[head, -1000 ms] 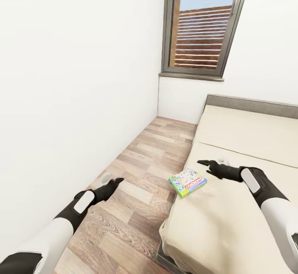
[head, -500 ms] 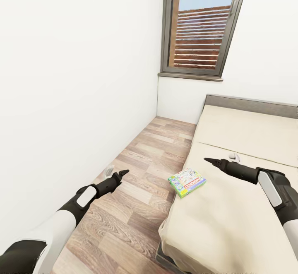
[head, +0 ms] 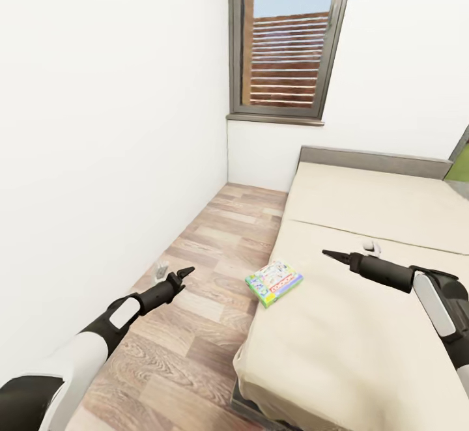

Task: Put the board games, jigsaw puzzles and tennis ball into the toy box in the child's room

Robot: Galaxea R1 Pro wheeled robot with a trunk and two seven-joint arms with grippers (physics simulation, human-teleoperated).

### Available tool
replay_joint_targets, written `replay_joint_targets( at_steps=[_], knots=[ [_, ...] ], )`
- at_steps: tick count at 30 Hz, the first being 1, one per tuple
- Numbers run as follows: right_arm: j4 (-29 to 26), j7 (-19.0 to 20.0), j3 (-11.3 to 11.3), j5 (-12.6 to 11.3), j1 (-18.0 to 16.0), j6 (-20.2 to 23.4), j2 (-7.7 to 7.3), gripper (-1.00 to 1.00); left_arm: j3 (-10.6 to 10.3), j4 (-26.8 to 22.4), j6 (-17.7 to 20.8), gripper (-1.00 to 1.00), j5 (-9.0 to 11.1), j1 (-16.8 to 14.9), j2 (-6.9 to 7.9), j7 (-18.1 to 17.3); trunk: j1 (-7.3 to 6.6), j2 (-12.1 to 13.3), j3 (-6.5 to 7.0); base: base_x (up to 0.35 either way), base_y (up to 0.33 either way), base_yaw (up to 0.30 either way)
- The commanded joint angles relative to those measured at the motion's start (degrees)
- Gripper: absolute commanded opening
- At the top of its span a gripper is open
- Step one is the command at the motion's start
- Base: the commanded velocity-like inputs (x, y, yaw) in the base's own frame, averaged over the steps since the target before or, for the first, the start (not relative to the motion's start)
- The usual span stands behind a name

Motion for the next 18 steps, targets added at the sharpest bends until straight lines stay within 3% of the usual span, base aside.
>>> replay_joint_targets(
  at_steps=[1,12,18],
  knots=[
    [-0.49,0.15,-0.11,-0.11,0.21,0.37,-0.01,1.00,-0.37,0.29,0.22,1.00,0.68,-0.04,0.24,-0.43,-0.01,-0.02,-0.05,0.000,0.000,-0.268],
    [-2.34,0.27,-0.56,-0.13,1.06,0.65,-0.10,1.00,-0.11,1.36,0.17,1.00,1.06,-0.08,1.04,-1.67,-0.01,-0.02,-0.05,0.000,0.000,-0.280],
    [-2.66,0.28,-0.64,-0.13,1.19,0.71,-0.11,1.00,-0.02,1.56,0.22,1.00,1.40,-0.07,2.24,-2.24,-0.01,-0.02,-0.05,0.000,0.000,-0.288]
  ],
)
